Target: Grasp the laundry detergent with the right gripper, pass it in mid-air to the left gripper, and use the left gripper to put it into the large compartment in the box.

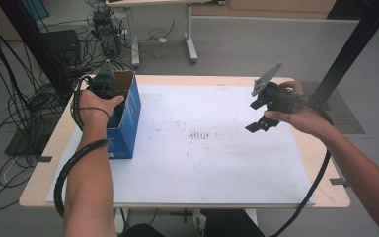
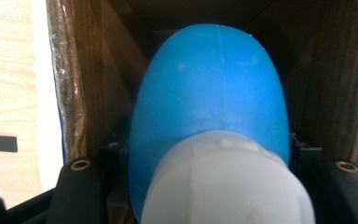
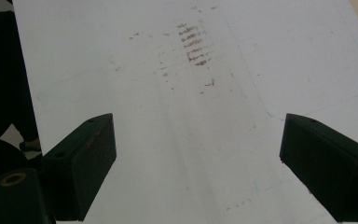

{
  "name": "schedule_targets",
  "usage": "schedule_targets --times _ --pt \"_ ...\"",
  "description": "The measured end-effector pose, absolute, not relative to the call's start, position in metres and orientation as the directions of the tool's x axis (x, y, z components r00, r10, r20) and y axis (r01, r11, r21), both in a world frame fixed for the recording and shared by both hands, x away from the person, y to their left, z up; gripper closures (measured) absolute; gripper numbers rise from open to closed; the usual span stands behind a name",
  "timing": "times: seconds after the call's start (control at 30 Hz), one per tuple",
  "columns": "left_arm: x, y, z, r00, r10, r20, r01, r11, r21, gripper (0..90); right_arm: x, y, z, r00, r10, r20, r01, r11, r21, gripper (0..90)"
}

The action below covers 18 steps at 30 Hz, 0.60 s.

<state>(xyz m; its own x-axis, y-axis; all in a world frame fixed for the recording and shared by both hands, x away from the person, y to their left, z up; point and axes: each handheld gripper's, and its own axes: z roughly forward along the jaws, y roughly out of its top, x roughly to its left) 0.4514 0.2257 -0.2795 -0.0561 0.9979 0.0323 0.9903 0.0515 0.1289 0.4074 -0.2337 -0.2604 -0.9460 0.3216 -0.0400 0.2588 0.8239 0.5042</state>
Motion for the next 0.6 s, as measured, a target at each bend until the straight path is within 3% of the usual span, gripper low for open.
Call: schedule_targets --times 0.6 --pt "0.4505 0.2250 -0.2795 -0.054 0.998 0.034 0.990 0.049 0.133 36.6 0.4073 -0.2345 -0.2607 -0.945 0.324 -0.041 0.260 0.823 0.504 10.7"
